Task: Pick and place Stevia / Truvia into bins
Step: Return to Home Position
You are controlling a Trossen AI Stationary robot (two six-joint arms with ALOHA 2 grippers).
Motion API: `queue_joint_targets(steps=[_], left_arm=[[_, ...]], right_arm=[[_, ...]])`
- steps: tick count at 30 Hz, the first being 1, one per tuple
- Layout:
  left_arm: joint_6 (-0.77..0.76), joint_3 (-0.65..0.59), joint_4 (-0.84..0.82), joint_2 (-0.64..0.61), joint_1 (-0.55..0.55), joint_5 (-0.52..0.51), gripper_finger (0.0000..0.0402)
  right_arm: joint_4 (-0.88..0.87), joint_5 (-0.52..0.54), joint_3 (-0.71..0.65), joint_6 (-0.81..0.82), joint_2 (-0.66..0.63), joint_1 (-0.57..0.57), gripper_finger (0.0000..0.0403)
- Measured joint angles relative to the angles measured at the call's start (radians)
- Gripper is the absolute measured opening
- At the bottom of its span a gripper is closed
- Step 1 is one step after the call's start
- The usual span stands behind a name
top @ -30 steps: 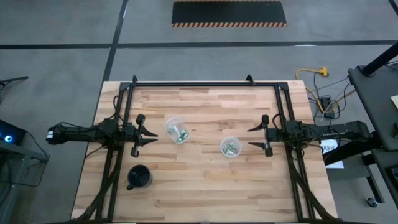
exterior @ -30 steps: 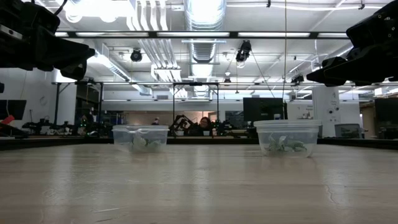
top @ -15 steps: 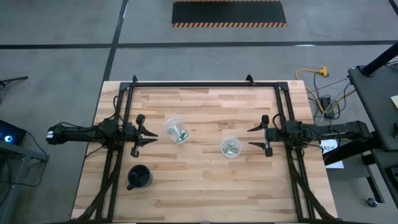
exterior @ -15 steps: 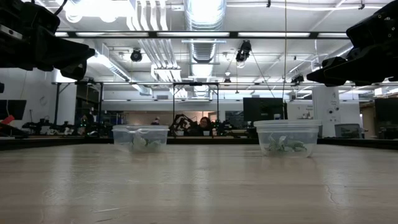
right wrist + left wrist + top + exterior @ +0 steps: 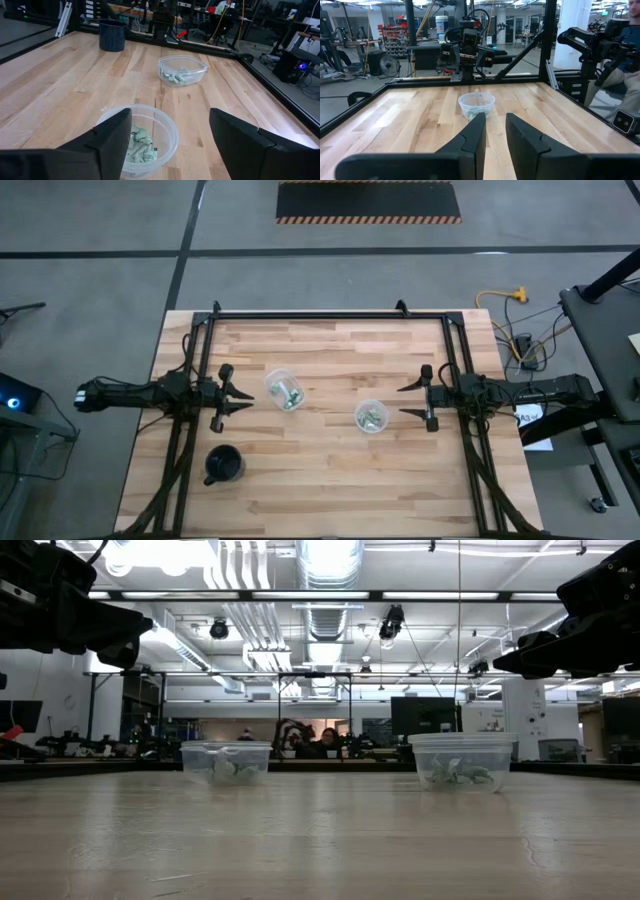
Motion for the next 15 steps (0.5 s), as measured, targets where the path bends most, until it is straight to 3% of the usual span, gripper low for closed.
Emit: queue_joint_targets(steps=[15], left_arm=[[0.000, 0.000, 0.000, 0.000, 0.000, 0.000, 0.0057]], right_arm=[[0.000, 0.000, 0.000, 0.000, 0.000, 0.000, 0.0260]])
